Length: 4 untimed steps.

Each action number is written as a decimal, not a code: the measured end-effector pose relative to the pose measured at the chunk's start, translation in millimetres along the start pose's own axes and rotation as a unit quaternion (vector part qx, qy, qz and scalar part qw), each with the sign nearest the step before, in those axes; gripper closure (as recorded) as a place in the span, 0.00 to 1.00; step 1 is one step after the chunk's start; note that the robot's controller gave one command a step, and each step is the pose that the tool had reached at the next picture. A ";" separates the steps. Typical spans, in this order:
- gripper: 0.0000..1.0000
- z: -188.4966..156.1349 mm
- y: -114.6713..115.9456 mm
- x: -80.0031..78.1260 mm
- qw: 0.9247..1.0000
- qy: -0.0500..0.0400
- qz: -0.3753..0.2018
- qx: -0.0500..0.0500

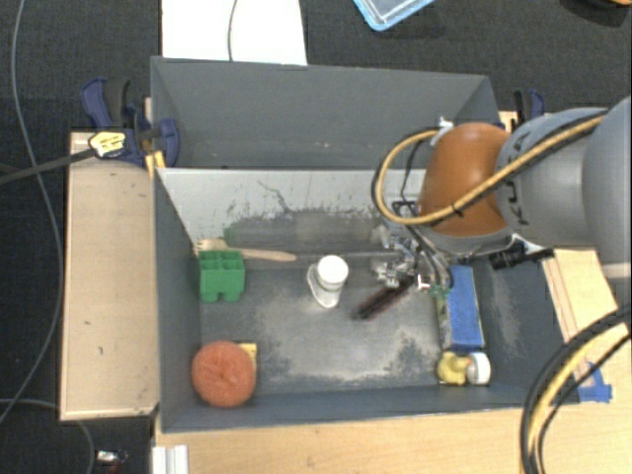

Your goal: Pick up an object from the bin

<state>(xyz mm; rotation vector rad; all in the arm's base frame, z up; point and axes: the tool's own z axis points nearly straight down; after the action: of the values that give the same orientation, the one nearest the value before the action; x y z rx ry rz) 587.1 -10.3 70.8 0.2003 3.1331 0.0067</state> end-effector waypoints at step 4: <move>1.00 -9.2 -0.2 -1.9 1.000 -0.003 -0.006 -0.001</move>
Offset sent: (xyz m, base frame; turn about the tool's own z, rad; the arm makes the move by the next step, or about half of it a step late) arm 0.0006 -0.0005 0.0001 -0.0140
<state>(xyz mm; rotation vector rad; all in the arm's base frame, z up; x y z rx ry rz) 588.9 -10.8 79.9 0.1796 3.1272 0.0094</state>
